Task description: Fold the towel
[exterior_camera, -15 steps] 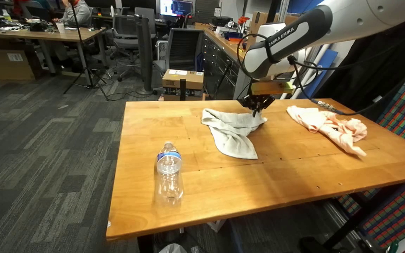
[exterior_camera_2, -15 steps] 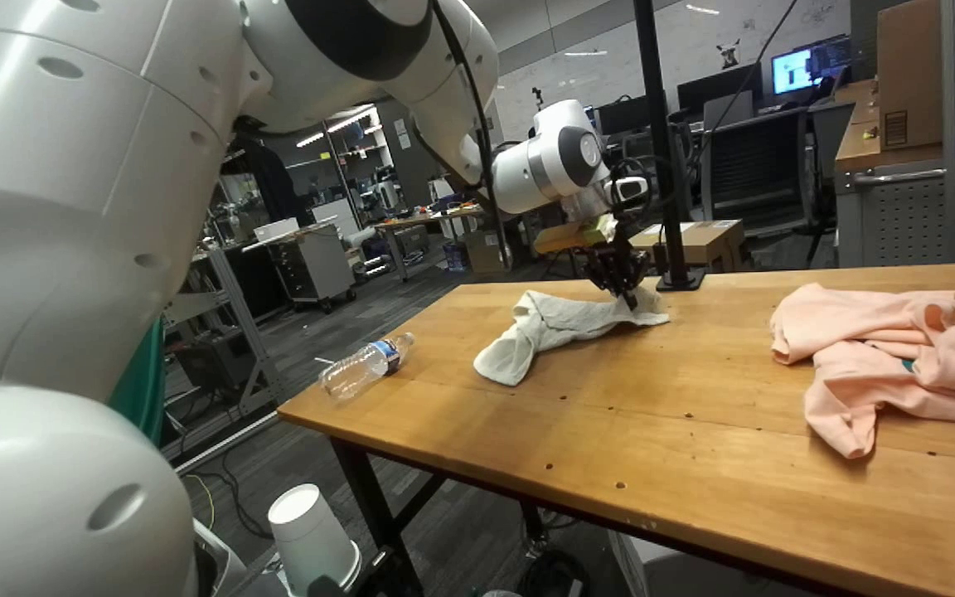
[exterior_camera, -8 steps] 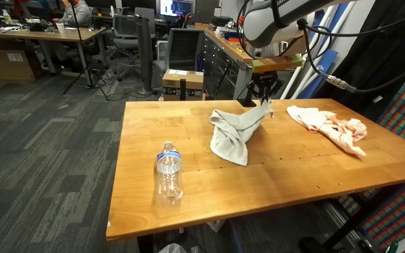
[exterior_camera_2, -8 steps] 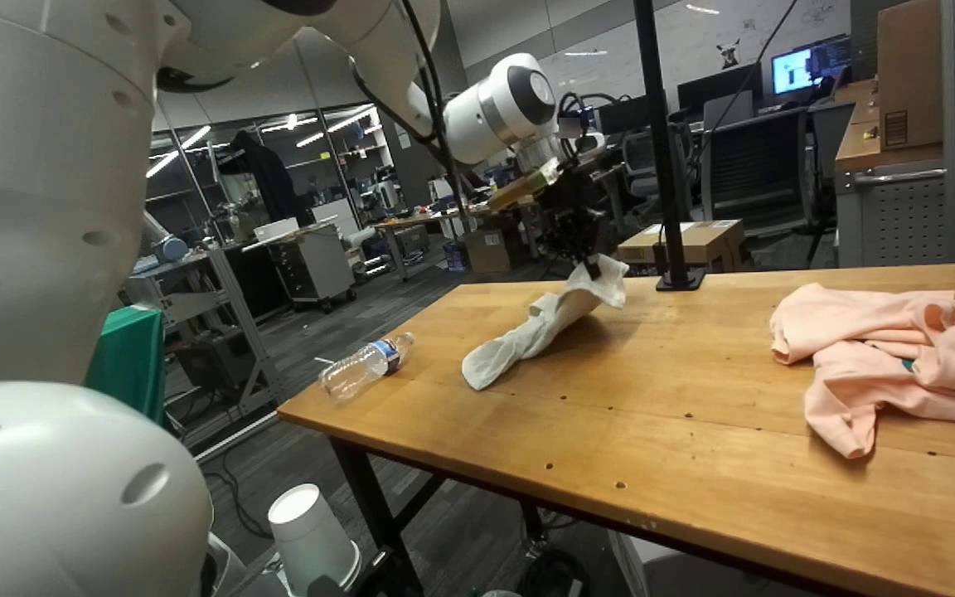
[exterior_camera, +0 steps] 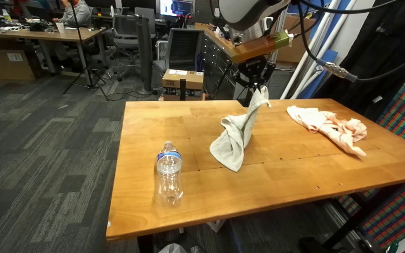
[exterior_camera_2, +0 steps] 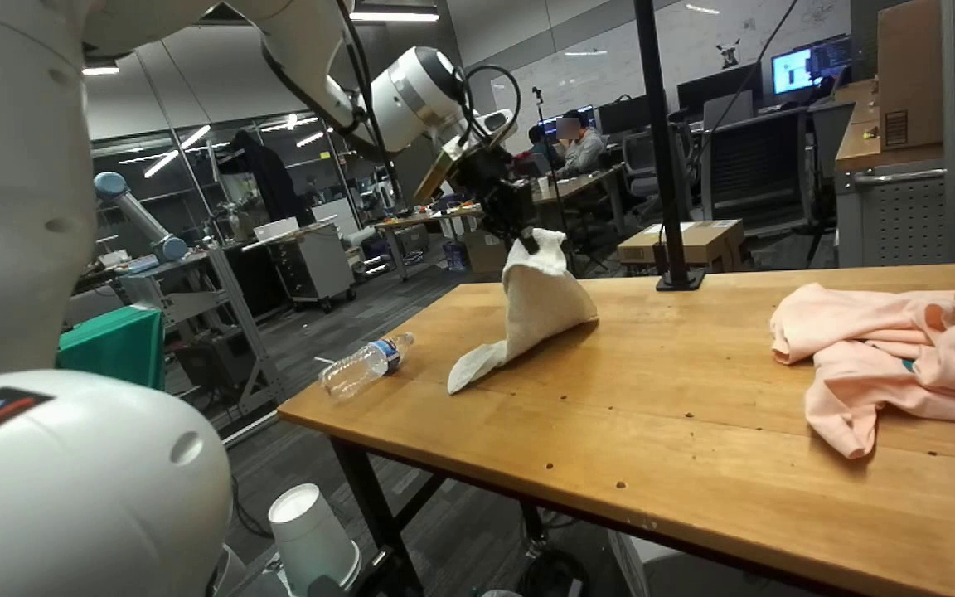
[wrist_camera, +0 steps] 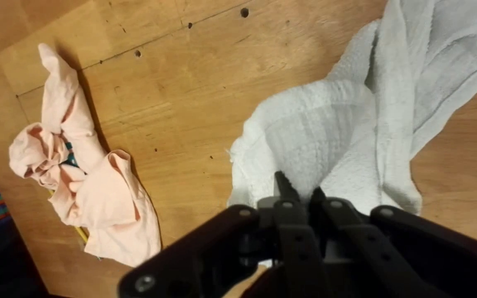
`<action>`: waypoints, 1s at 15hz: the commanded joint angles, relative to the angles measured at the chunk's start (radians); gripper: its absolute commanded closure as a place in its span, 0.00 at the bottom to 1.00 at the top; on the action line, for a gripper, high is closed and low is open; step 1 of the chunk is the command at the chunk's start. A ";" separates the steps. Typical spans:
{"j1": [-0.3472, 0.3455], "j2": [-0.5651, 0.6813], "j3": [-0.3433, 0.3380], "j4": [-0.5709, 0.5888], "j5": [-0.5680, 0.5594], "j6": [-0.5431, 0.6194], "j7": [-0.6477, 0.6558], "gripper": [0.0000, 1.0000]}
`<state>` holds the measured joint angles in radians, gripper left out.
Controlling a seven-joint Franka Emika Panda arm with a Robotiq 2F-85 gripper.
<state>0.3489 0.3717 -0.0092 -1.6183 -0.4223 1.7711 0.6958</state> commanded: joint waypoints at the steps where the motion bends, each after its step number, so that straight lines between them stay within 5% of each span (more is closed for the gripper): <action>1: 0.045 0.003 0.058 -0.033 -0.057 -0.011 0.088 0.98; 15: 0.045 0.040 0.127 -0.295 0.087 0.169 0.259 0.98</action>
<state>0.4124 0.4300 0.0995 -1.8712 -0.3795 1.8942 0.9297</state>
